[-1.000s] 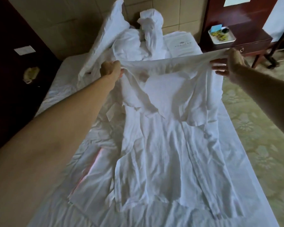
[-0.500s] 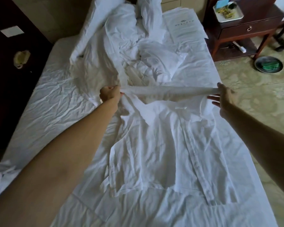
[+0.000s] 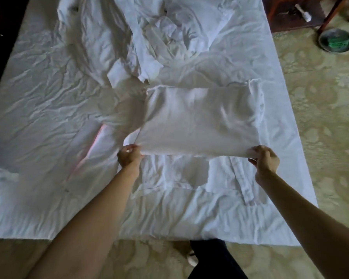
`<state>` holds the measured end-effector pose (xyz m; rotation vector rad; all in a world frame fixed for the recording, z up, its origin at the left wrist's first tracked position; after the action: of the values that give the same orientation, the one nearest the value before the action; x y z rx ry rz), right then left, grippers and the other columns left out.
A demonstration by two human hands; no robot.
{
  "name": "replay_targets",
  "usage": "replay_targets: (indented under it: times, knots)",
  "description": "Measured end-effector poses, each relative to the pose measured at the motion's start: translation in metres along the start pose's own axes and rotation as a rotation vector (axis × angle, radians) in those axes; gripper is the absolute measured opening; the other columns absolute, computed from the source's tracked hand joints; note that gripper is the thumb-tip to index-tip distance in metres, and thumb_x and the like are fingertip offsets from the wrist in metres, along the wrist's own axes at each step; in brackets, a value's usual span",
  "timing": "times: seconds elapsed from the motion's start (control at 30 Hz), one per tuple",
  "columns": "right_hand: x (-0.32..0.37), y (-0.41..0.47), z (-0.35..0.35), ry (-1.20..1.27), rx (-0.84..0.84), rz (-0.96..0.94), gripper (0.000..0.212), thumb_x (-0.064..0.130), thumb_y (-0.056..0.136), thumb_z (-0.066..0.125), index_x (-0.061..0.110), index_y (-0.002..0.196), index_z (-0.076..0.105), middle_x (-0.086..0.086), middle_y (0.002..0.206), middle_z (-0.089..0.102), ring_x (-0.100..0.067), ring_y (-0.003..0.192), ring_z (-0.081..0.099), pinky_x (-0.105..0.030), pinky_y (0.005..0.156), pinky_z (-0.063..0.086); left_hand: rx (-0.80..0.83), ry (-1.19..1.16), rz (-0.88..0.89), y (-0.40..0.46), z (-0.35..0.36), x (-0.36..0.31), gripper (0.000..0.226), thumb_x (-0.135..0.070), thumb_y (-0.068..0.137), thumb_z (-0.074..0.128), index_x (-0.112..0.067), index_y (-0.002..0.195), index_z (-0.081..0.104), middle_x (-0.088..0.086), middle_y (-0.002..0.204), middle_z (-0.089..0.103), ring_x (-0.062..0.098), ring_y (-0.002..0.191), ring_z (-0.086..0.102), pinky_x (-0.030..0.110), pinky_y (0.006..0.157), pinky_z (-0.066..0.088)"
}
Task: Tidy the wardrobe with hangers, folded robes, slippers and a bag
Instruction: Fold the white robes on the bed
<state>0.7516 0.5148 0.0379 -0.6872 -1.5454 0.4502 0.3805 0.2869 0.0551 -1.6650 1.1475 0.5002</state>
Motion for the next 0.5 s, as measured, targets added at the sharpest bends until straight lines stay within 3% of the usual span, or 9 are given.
replay_targets:
  times: [0.17, 0.23, 0.33, 0.4, 0.5]
  knots:
    - [-0.077, -0.007, -0.029, 0.013, -0.133, 0.131, 0.007, 0.006, 0.084, 0.063, 0.01, 0.079, 0.065, -0.006, 0.08, 0.062, -0.019, 0.075, 0.062, -0.024, 0.058, 0.057, -0.012, 0.254, -0.119, 0.047, -0.013, 0.117, 0.004, -0.022, 0.071, 0.067, -0.025, 0.068, 0.066, 0.012, 0.093, 0.076, 0.031, 0.085, 0.073, 0.043, 0.079, 0.062]
    - [-0.096, -0.004, -0.036, -0.022, -0.161, 0.146, 0.008, 0.006, 0.083, 0.063, 0.011, 0.079, 0.065, -0.006, 0.078, 0.063, -0.018, 0.071, 0.063, -0.02, 0.052, 0.056, -0.006, 0.33, -0.128, 0.074, -0.009, 0.162, 0.006, -0.028, 0.07, 0.062, -0.026, 0.065, 0.066, 0.009, 0.089, 0.076, 0.031, 0.084, 0.074, 0.044, 0.077, 0.062]
    - [-0.115, 0.0, -0.04, -0.086, -0.184, 0.138, 0.011, 0.006, 0.08, 0.06, 0.013, 0.075, 0.066, -0.006, 0.071, 0.064, -0.019, 0.064, 0.065, -0.023, 0.048, 0.053, -0.003, 0.389, -0.125, 0.087, -0.006, 0.19, 0.024, -0.035, 0.07, 0.052, -0.02, 0.073, 0.07, 0.01, 0.091, 0.076, 0.032, 0.084, 0.074, 0.044, 0.078, 0.062]
    - [-0.127, 0.004, -0.041, -0.116, -0.174, 0.144, 0.01, 0.007, 0.08, 0.058, 0.013, 0.078, 0.066, -0.007, 0.07, 0.066, -0.021, 0.064, 0.066, -0.025, 0.049, 0.052, 0.009, 0.458, -0.123, 0.081, -0.005, 0.193, 0.021, -0.033, 0.07, 0.047, -0.02, 0.07, 0.065, 0.011, 0.096, 0.076, 0.033, 0.086, 0.074, 0.042, 0.08, 0.062]
    - [-0.146, 0.016, -0.042, -0.191, -0.132, 0.181, 0.017, 0.007, 0.082, 0.06, 0.009, 0.096, 0.068, -0.009, 0.082, 0.067, -0.024, 0.074, 0.065, -0.027, 0.056, 0.053, 0.052, 0.515, -0.105, 0.057, -0.006, 0.175, 0.017, -0.031, 0.069, 0.049, -0.021, 0.072, 0.063, 0.015, 0.103, 0.075, 0.033, 0.092, 0.073, 0.042, 0.084, 0.061]
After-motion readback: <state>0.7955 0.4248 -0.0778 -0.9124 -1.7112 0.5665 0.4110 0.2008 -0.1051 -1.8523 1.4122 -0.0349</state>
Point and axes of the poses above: each hand's wrist, its own y-axis towards the middle knuckle, its own z-axis out of the palm, x = y × z, the point moved 4 cm from there along y, towards the middle knuckle
